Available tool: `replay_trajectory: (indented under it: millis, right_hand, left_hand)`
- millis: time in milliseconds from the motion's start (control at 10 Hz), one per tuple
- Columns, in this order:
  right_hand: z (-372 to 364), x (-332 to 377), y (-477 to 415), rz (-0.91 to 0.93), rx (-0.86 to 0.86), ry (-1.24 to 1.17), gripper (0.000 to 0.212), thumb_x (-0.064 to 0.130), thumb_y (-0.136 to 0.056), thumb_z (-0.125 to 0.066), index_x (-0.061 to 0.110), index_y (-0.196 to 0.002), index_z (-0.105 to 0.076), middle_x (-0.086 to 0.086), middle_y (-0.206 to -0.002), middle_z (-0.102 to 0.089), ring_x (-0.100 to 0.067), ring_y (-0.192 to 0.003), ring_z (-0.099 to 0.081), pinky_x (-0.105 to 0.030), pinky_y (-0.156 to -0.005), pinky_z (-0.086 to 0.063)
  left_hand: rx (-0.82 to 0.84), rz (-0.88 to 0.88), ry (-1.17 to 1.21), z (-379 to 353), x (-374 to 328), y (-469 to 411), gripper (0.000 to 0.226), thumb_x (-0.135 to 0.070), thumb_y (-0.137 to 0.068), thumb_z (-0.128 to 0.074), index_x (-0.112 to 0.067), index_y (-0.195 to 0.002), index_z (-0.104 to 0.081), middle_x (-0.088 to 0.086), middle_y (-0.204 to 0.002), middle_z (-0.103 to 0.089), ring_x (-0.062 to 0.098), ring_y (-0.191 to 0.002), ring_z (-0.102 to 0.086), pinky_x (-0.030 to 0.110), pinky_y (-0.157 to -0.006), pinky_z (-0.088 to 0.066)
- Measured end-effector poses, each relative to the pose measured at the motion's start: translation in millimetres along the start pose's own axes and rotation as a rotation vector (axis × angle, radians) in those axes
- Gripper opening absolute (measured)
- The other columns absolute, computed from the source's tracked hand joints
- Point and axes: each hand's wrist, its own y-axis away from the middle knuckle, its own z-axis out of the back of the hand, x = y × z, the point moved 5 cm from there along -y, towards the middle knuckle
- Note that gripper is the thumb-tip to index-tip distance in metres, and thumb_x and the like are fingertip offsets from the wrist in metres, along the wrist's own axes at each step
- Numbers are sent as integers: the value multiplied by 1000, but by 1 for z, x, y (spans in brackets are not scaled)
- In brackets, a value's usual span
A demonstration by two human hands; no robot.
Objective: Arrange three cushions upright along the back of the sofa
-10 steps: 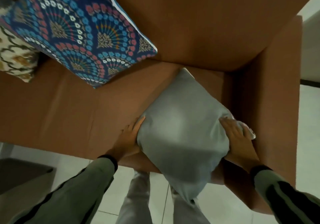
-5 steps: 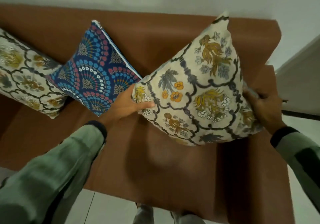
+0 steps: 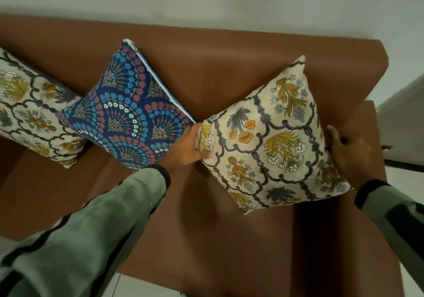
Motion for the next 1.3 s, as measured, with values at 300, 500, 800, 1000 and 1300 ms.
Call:
replay_trajectory:
  millis: [300, 500, 800, 1000, 1300]
  right_hand:
    - [-57, 138, 47, 753, -193, 20, 25, 25, -86, -70, 11, -105, -62, -12, -105, -64, -29, -102, -55, -43, -92, -36]
    - [-161, 115, 51, 880, 255, 646, 84, 61, -77, -68, 20, -145, -41, -15, -154, -39, -31, -146, -28, -47, -118, -7]
    - [-170, 102, 43, 945, 78, 809, 81, 53, -77, -73, 16, -144, -46, -20, -151, -45, -33, -141, -40, -46, -118, -12]
    - [-187, 111, 46, 874, 129, 859, 85, 50, -78, -74, 15, -147, -40, -21, -154, -40, -35, -144, -33, -49, -120, -10]
    - [-175, 132, 69, 809, 161, 887, 72, 51, -92, -52, 16, -151, -30, -20, -158, -31, -33, -148, -22, -53, -120, -7]
  left_hand:
    - [54, -343, -795, 50, -1, -38, 112, -51, -72, -76, -16, -156, -11, 17, -153, -38, 30, -143, -31, 52, -119, -8]
    - [232, -272, -1151, 53, 23, -38, 114, -53, -76, -75, -16, -156, -4, 8, -145, -42, 26, -139, -32, 53, -121, 1]
    - [200, -413, -923, 80, 64, 5, 71, -32, -79, -79, -19, -140, -46, 2, -140, -46, 20, -139, -32, 44, -121, 12]
    - [117, -460, -964, 70, 54, -6, 77, -28, -82, -75, -22, -148, -37, 4, -143, -45, 24, -142, -31, 48, -122, 6]
    - [-59, -277, -1088, 57, 56, 27, 83, -50, -97, -49, -28, -157, 3, 13, -167, 7, 31, -152, 9, 60, -119, 11]
